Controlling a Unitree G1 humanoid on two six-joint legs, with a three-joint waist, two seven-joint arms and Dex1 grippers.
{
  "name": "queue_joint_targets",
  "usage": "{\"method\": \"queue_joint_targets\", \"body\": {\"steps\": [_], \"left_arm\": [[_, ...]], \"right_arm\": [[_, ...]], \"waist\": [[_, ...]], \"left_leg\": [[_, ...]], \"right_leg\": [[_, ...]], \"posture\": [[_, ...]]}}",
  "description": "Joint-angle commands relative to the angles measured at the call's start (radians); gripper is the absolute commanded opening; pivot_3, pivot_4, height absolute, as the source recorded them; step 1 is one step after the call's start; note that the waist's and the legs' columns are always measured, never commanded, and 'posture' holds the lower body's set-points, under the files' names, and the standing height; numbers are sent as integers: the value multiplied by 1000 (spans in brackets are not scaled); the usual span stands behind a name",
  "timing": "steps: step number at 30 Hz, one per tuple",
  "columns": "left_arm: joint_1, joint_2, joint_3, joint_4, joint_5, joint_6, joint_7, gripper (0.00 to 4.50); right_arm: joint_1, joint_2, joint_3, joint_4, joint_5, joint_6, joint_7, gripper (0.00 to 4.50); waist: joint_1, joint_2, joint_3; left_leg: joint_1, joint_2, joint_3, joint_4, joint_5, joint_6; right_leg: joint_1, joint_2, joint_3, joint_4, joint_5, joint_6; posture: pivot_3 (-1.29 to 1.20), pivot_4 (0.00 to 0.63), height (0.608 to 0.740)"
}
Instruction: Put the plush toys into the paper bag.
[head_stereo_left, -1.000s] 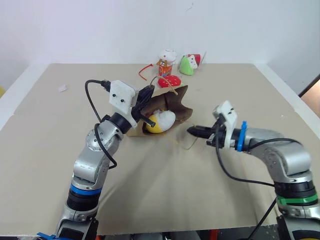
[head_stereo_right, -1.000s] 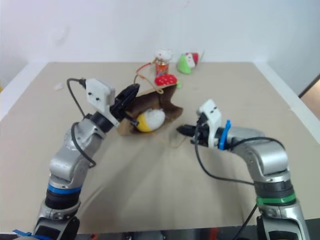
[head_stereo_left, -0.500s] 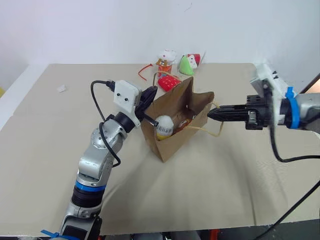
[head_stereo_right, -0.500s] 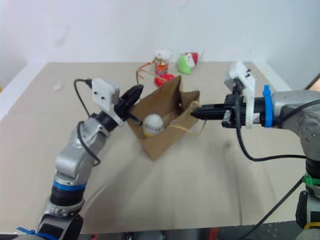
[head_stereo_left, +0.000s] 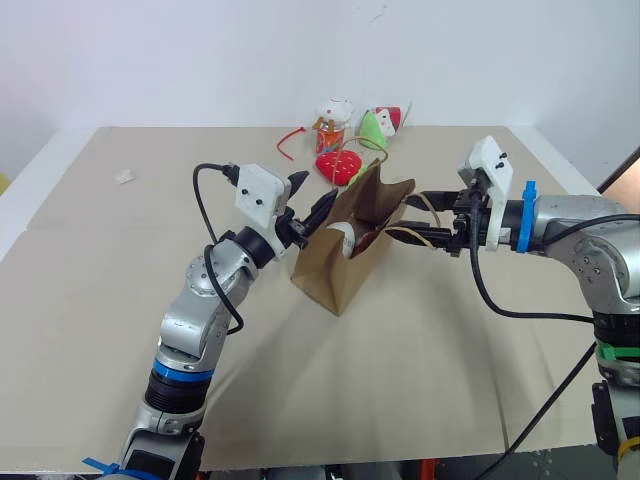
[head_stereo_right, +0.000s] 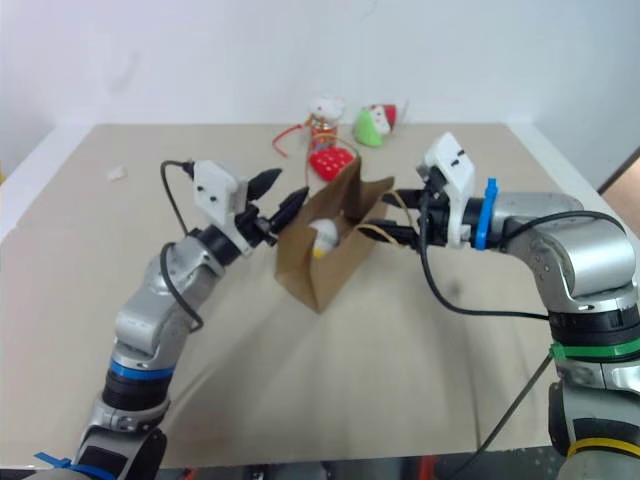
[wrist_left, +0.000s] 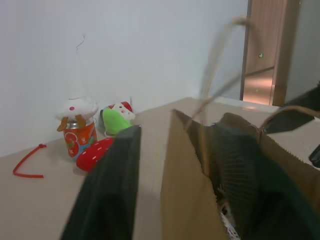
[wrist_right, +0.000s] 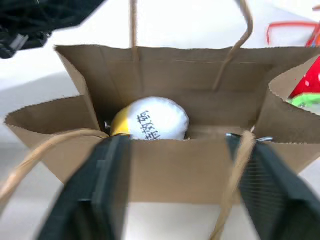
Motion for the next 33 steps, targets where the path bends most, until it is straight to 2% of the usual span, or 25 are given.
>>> {"method": "queue_joint_targets", "body": {"steps": [1,9,15,20,21,23,25,26,27,28,30,31,32,33], "left_arm": [[-20,4,8,-17,-6,-19,-15,4468],[-11,9,-9,-24,5,-29,-28,4468],[-5,28,-6,-33,-3,-27,-49,4468],[-3,53,8,-45,-35,-32,-97,4468],[-2,61,13,-50,-47,-34,-111,4490],[1,82,31,-59,-81,-32,-150,4500],[7,107,59,-70,-124,-30,-196,4500],[10,119,71,-78,-150,-26,-220,4500],[16,134,84,-89,-179,-14,-244,4500],[20,148,96,-97,-203,-6,-263,4500],[38,189,127,-121,-267,28,-306,4500],[46,204,139,-130,-290,41,-322,4500],[53,215,147,-138,-308,50,-332,4500],[62,227,151,-145,-318,58,-340,4500]], "right_arm": [[-37,-17,-29,33,-52,-68,-11,4500],[-39,-1,-57,61,-70,-70,-23,4500],[-73,2,-176,17,121,71,39,4500],[-82,8,-254,22,195,91,36,4500],[-85,10,-271,30,204,89,30,4240],[-75,-17,-290,40,225,97,60,3279],[-55,-77,-292,36,242,134,113,2813],[-43,-110,-287,26,246,150,144,2285],[-33,-139,-287,11,258,169,171,2088],[-30,-157,-290,-3,277,195,187,1678],[7,-194,-285,-86,363,284,231,924],[30,-205,-279,-130,393,309,250,814],[45,-209,-273,-165,419,334,257,376],[50,-199,-267,-198,449,360,247,143]], "waist": [[0,0,0],[0,0,0],[0,0,0],[0,0,0],[0,0,0],[0,0,0],[0,0,0],[0,0,0],[0,0,0],[1,1,0],[1,1,0],[1,1,0],[0,1,0],[0,1,0]], "left_leg": [[0,0,0,0,0,0],[0,0,0,0,0,0],[0,0,0,0,0,0],[0,1,-1,0,0,0],[0,1,-1,0,0,0],[0,0,0,0,0,0],[0,0,0,0,0,0],[0,0,0,0,0,0],[0,0,0,0,0,0],[0,0,0,0,0,0],[0,1,0,-1,0,0],[0,1,0,-1,0,0],[0,1,0,-1,0,0],[0,1,-1,-1,0,0]], "right_leg": [[0,0,0,0,0,0],[0,0,0,0,0,0],[0,0,0,0,0,0],[0,0,-1,0,0,0],[0,0,-1,0,0,0],[0,0,0,0,0,0],[0,0,0,0,0,0],[0,0,0,0,0,0],[0,0,0,0,0,0],[0,0,0,0,0,0],[0,0,-1,0,-2,-2],[0,0,-1,0,-2,-2],[0,0,-1,0,-2,-2],[0,0,-1,0,-2,-2]], "posture": [[0,150,740],[0,150,740],[0,150,740],[0,150,740],[0,150,740],[0,150,740],[0,150,740],[0,150,740],[0,150,740],[0,150,740],[0,150,740],[0,150,740],[0,150,740],[0,150,740]]}}
